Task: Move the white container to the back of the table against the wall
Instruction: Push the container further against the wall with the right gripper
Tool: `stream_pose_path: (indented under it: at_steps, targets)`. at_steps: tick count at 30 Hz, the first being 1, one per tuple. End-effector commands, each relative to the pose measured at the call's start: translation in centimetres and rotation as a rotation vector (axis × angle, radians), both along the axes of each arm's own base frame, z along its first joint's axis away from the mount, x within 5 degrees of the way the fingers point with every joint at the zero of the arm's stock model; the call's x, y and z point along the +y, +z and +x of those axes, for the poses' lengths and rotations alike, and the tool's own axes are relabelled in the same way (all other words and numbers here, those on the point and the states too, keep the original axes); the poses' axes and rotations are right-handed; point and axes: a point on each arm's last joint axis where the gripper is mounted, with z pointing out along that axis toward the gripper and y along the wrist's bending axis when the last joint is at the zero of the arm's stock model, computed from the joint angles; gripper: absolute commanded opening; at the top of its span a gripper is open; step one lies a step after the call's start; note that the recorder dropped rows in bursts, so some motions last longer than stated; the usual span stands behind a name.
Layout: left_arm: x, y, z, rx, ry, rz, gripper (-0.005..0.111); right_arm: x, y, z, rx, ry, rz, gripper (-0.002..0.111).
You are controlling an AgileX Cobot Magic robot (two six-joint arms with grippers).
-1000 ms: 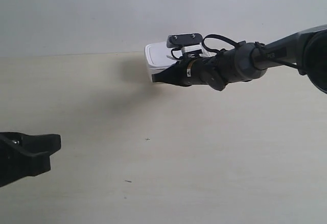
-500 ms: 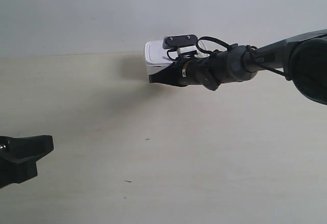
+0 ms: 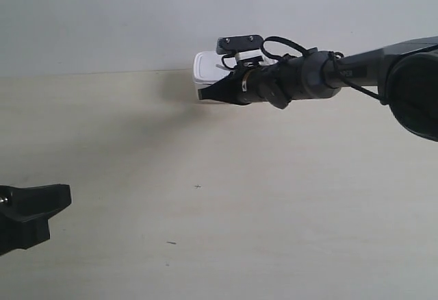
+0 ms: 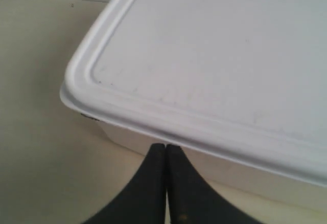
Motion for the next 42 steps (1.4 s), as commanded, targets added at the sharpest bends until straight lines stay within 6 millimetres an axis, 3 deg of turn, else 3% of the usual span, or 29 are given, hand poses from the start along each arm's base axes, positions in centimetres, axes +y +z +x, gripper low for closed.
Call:
stream_pose_path:
  at_steps: [1,10,19,33,42]
  targets:
    - [-0.1,0.0,-0.1,0.001,0.001,-0.017,0.000,0.1,-0.1,0.4,0.005,-0.001,-0.023,0.000]
    - [0.0,0.1,-0.2,-0.006,-0.001,-0.017,0.000,0.2,-0.6,1.0,0.028,-0.010,-0.065,0.000]
    - [0.0,0.1,-0.2,-0.006,-0.001,-0.017,0.000,-1.6,-0.2,1.9,0.029,-0.051,-0.069,0.000]
    - [0.0,0.1,-0.2,-0.006,-0.001,-0.017,0.000,-1.2,-0.4,2.6,-0.013,-0.039,-0.041,0.000]
    - [0.0,0.1,-0.2,-0.006,-0.002,-0.016,0.000,-1.3,-0.6,2.5,-0.088,0.135,-0.283,0.000]
